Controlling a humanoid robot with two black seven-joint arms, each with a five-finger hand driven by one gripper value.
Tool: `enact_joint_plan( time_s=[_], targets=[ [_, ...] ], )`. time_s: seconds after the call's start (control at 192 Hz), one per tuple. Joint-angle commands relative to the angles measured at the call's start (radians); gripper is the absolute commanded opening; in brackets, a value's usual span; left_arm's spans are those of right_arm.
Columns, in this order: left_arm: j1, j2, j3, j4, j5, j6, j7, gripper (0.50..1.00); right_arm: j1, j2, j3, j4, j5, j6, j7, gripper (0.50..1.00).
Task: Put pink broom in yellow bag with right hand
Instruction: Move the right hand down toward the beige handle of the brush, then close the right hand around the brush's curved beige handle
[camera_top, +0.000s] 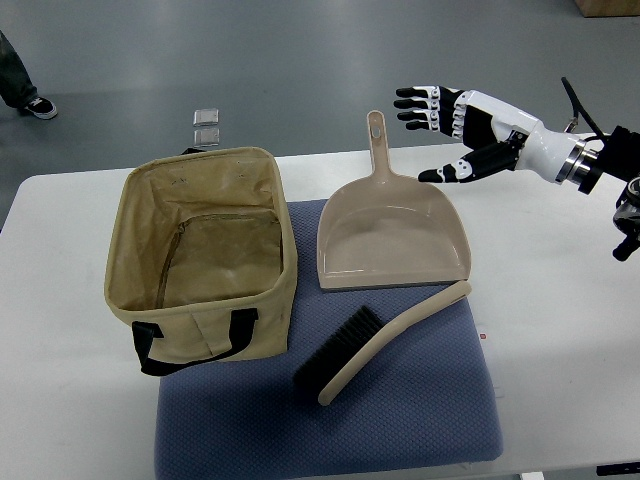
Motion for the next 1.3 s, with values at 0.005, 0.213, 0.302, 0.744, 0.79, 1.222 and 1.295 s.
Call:
enact_joint_plan(
  time_s=[0.005, 0.213, 0.302, 0.744, 0.79, 1.222, 1.295],
  targets=[
    [0.000, 0.000, 0.000, 0.000, 0.000, 0.000, 0.000, 1.000, 0.018, -0.035, -0.090, 0.082, -0.103, -0.098, 0.028, 0.919],
    [0.000, 0.000, 0.000, 0.000, 0.000, 0.000, 0.000, 1.000, 0.025, -0.077, -0.237, 0.172, -0.326, -0.259, 0.058, 0.919],
    [0.001, 0.000, 0.000, 0.000, 0.000, 0.000, 0.000, 1.000, 0.025, -0.077, -0.312, 0.191, -0.429, -0.333, 0.075, 0.919],
    [0.000, 0.000, 0.000, 0.000, 0.000, 0.000, 0.000, 1.000, 0.018, -0.077, -0.542, 0.228, -0.646, -0.618, 0.032, 0.913],
    [0.000, 0.000, 0.000, 0.000, 0.000, 0.000, 0.000, 1.000, 0.018, -0.077, -0.550, 0.226, -0.658, -0.636, 0.017, 0.911],
    [0.000, 0.000, 0.000, 0.000, 0.000, 0.000, 0.000, 1.000, 0.015, -0.075, -0.616, 0.199, -0.779, -0.750, -0.109, 0.738],
    [0.000, 0.000, 0.000, 0.000, 0.000, 0.000, 0.000, 1.000, 0.015, -0.074, -0.616, 0.195, -0.781, -0.755, -0.115, 0.723]
  ],
)
